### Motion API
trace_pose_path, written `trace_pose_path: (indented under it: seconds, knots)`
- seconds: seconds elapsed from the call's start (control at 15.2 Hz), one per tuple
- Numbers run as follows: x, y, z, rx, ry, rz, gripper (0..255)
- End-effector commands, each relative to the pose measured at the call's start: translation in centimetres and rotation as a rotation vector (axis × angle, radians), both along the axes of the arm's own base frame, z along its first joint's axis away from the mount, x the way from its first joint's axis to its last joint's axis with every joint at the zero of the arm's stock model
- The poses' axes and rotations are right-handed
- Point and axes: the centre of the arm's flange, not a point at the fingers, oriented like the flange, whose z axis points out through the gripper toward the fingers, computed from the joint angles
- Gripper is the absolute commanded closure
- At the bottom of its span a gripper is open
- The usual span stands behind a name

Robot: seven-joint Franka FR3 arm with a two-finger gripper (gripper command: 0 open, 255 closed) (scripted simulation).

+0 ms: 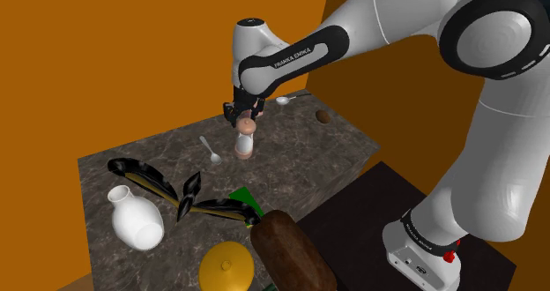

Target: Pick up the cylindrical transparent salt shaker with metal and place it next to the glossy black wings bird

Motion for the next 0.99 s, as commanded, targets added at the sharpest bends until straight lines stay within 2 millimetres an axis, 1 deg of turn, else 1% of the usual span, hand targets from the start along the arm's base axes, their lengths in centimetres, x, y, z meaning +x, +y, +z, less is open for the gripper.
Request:
trace_pose_path:
  seconds: [0.0, 0.53, 0.59, 0.92]
  knots:
    - [0.0, 0.0, -1.1, 0.0, -0.001, 0.0, 255]
    - [0.0, 0.0, -5.3, 0.0, -0.001, 0.0, 255]
    - [0.0, 0.0, -5.6, 0.0, -0.001, 0.0, 255]
    - [0.0, 0.0, -5.6, 0.0, -0.001, 0.0, 255]
